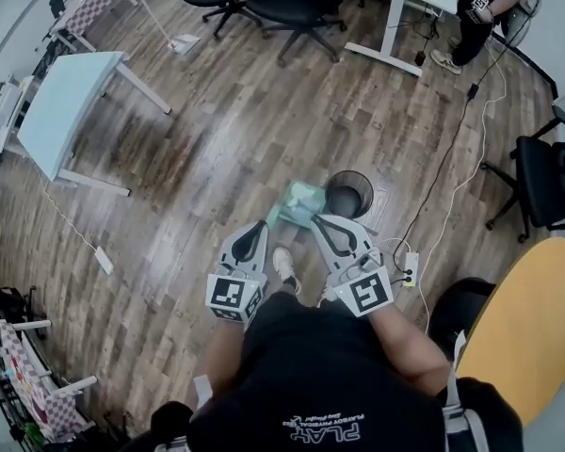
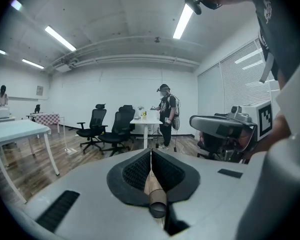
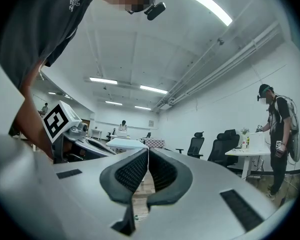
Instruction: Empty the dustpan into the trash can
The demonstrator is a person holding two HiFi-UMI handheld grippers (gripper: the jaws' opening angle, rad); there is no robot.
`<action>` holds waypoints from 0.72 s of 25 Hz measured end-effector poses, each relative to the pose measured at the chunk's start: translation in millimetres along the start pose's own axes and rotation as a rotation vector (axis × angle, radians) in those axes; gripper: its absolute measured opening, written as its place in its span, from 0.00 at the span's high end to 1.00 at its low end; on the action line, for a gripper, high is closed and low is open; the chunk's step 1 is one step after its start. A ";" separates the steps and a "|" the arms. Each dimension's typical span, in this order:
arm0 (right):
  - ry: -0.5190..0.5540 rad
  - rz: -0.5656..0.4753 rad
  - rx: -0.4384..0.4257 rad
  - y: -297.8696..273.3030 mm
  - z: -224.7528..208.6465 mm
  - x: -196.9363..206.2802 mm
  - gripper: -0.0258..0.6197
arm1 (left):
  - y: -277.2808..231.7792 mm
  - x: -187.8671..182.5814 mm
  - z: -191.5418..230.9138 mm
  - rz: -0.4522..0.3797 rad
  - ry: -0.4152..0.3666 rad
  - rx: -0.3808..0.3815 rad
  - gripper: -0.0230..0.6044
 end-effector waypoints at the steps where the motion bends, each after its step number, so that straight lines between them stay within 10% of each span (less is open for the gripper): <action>1: 0.002 0.000 0.008 -3.9 -1.6 -0.1 0.92 | -5.1 -1.0 3.1 0.001 -0.009 0.011 0.92; 18: 0.041 0.085 0.220 -74.2 -28.7 16.3 0.92 | -73.9 -8.1 75.4 0.034 -0.074 0.224 0.92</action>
Point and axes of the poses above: the fingertips, and each gripper's own axes: y backward along the fingers, z to its left, x out of its underside, the point moved 1 cm from there along y, backward along the fingers, and after that the axes turned 10 degrees about z, right-handed, at the moved point
